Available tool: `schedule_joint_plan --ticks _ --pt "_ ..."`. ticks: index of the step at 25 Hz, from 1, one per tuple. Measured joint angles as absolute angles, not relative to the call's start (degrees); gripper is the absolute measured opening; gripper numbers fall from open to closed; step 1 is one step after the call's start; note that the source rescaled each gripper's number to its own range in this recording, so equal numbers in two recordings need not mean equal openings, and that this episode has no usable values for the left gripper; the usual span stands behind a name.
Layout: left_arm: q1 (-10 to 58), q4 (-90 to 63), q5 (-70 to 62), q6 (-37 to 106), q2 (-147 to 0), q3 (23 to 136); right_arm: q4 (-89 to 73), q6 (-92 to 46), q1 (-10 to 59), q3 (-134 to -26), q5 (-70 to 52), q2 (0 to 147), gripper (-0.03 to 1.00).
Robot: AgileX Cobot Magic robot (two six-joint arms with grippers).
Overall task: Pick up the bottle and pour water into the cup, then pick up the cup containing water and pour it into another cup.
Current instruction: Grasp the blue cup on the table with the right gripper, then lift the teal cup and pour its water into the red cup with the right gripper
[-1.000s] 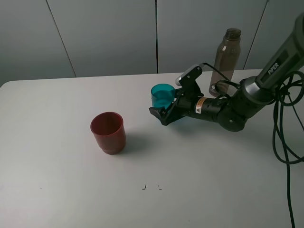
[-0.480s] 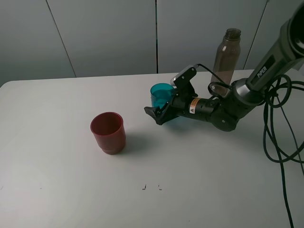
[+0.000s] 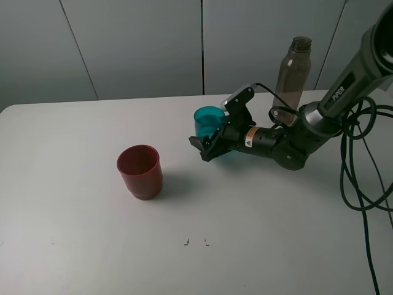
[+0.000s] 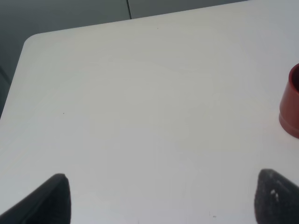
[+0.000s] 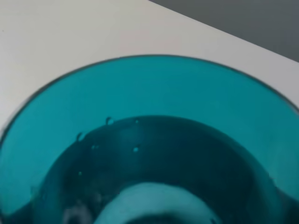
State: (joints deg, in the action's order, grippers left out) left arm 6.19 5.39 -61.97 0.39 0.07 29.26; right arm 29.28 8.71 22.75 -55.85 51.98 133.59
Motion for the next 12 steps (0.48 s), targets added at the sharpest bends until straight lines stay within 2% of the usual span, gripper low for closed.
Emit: schedule_joint_plan --ticks 1,2,12 --pt "6.2 5.4 -62.0 0.4 0.1 29.3 29.3 8.7 22.8 -55.8 52.0 133.6 0.09" --pt "6.2 5.4 -62.0 0.4 0.1 29.3 29.2 8.7 22.8 -55.8 52.0 133.6 0.06" --pt "6.2 5.4 -62.0 0.4 0.1 29.3 29.2 8.7 22.8 -55.8 52.0 133.6 0.06"
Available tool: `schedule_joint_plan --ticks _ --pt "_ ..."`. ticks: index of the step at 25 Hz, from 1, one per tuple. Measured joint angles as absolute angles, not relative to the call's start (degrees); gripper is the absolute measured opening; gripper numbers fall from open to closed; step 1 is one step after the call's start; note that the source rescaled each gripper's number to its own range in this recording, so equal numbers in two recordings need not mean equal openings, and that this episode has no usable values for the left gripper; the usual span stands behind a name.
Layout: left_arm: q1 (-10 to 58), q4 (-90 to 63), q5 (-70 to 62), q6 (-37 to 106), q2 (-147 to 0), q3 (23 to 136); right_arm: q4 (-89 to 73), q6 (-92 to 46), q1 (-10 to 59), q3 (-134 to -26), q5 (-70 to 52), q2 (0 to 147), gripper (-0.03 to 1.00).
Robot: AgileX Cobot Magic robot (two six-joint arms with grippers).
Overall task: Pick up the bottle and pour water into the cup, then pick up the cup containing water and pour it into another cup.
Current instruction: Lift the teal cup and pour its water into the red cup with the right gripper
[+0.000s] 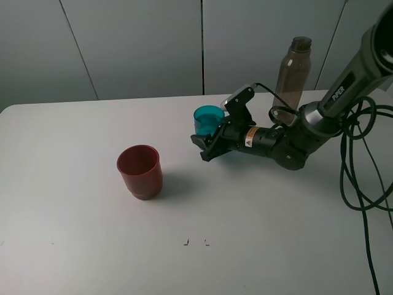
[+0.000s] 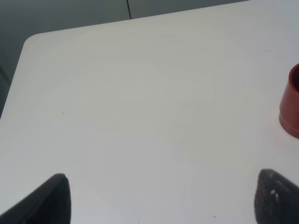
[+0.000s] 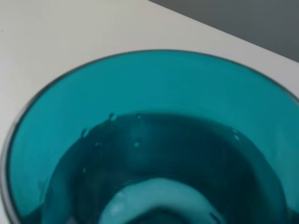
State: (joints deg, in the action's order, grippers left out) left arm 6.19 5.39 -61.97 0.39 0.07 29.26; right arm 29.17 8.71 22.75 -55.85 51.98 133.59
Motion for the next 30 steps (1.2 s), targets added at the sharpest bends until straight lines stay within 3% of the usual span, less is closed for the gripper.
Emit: schedule_joint_plan --ticks 15,30 --pt "6.2 5.4 -62.0 0.4 0.1 29.3 29.3 8.9 22.9 -55.8 46.0 127.9 0.06" --pt "6.2 5.4 -62.0 0.4 0.1 29.3 33.1 8.5 28.9 -64.4 43.9 127.6 0.06"
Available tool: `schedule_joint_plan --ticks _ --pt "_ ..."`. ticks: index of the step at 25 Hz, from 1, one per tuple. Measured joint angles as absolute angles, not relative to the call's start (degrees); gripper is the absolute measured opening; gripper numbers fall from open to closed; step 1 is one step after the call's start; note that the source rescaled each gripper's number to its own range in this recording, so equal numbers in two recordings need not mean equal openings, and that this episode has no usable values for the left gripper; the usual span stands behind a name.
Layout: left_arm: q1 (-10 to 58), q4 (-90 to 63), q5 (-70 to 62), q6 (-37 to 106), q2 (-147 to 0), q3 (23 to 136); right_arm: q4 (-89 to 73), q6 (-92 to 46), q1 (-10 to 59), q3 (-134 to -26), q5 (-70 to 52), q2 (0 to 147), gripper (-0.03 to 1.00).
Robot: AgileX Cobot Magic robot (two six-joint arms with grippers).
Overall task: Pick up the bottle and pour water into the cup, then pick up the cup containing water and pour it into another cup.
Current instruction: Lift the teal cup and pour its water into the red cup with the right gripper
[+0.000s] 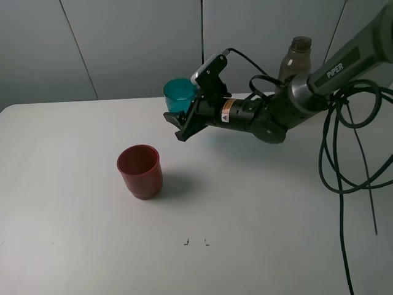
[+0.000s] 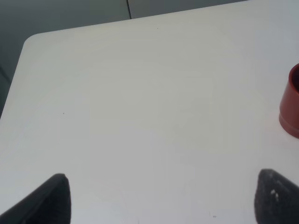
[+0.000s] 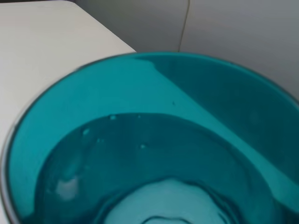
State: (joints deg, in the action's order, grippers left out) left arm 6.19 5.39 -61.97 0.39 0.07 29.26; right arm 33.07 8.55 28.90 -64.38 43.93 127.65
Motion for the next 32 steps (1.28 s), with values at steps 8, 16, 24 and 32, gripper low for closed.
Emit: schedule_joint_plan --ticks 8,16,24,32 --pt "6.2 5.4 -62.0 0.0 0.1 29.3 35.9 8.1 30.6 -67.8 41.6 127.6 0.06" --pt "6.2 5.4 -62.0 0.0 0.1 29.3 41.9 7.8 30.6 -68.6 41.5 127.6 0.06" --pt "6.2 5.4 -62.0 0.0 0.1 29.3 46.0 1.3 30.6 -68.7 41.5 127.6 0.06" --pt "6.2 5.4 -62.0 0.0 0.1 29.3 46.2 0.0 30.8 -68.7 41.7 127.6 0.06"
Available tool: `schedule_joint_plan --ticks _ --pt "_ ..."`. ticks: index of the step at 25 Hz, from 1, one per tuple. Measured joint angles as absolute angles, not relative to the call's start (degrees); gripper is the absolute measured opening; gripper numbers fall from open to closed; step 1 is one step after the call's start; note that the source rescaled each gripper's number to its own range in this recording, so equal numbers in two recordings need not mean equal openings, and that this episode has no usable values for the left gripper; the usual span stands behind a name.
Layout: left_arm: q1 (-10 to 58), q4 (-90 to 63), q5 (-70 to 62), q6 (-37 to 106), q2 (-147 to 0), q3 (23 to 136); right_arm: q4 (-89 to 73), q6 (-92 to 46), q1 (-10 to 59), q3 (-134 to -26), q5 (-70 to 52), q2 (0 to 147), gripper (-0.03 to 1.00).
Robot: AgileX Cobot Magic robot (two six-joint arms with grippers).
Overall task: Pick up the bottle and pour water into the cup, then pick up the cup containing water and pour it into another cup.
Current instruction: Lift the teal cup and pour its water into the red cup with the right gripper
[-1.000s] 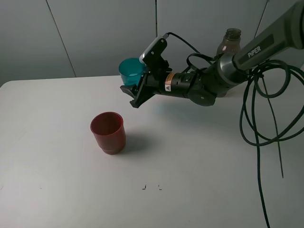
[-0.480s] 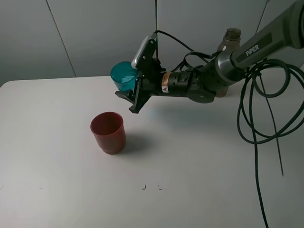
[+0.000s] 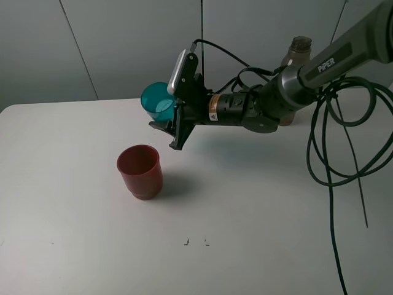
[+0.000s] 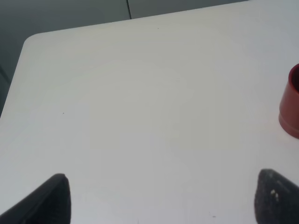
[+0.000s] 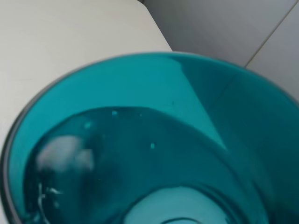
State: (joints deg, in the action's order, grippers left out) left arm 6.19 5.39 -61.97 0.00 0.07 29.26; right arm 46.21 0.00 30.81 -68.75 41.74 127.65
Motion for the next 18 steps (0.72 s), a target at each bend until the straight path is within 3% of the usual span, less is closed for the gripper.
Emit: schedule_joint_plan --ticks 18 --pt "6.2 5.4 -62.0 0.0 0.1 29.3 46.7 -9.8 32.6 -68.7 42.1 127.6 0.06"
